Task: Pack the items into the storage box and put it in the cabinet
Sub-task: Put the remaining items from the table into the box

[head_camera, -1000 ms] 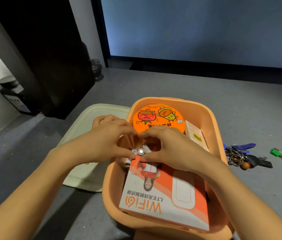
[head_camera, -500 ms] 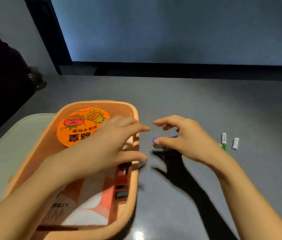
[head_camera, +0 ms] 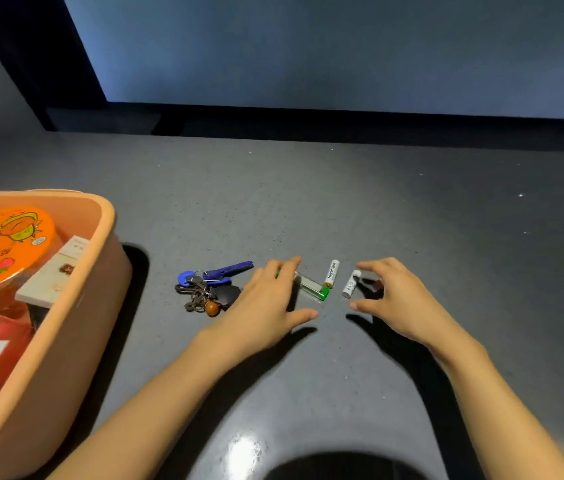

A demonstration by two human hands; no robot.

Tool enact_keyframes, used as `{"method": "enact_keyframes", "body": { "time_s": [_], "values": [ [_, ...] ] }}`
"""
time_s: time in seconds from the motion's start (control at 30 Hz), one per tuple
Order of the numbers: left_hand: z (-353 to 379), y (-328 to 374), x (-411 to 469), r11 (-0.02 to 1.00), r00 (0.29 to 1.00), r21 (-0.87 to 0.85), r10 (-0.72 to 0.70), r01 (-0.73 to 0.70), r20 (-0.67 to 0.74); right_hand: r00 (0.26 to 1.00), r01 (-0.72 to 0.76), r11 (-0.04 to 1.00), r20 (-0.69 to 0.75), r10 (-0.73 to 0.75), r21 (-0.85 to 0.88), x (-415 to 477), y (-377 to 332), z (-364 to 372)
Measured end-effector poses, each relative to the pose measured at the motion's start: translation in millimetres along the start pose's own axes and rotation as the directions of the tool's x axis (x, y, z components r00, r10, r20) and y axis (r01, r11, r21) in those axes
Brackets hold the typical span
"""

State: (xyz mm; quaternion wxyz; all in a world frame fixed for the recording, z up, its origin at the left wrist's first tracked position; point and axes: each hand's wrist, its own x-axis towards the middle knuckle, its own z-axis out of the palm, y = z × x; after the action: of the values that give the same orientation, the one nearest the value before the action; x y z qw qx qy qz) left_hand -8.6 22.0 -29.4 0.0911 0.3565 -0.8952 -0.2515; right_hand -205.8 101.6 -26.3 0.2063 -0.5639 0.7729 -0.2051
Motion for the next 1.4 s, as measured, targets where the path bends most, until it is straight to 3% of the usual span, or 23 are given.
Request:
{"method": "enact_keyframes", "body": {
  "time_s": [0.2,0.43,0.67,0.97,1.23,1.4],
  "values": [
    [33.5,-12.3,43.4,0.986,0.985,0.015,-0.166,0.167,-0.035,0.996,-0.068,0.995,0.069,0.063,0.076,19.9,22.2,19.2],
    [40.7,-26.2,63.3,0.999,0.999,-0.026,-0.028,0.027,-0.042,0.999,0.025,0.993,0.037,-0.03,0.115,45.2,16.5,30.1],
    [37.7,-34.6,69.8,0.998,0.998,-0.057,-0.015,0.011,-0.063,0.988,0.141,0.989,0.053,-0.144,0.052,60.5,8.5,37.6],
    [7.8,-31.8,58.4,0.986,0.997,-0.169,0.029,-0.016,0.075,0.982,0.163,0.983,0.076,-0.17,0.088,52.1,-3.6,29.3],
    [-88.9,-14.8,-13.2,0.989,0.988,-0.108,0.089,-0.103,-0.128,0.911,0.411,0.911,0.019,-0.412,0.028,40.1,-99.4,-15.7],
    [-156.8,-42.2,-94.3,0.999,0.968,-0.011,0.04,-0.044,-0.249,0.833,0.55,0.831,0.023,-0.553,0.077,22.6,-183.0,-0.6]
  ]
}}
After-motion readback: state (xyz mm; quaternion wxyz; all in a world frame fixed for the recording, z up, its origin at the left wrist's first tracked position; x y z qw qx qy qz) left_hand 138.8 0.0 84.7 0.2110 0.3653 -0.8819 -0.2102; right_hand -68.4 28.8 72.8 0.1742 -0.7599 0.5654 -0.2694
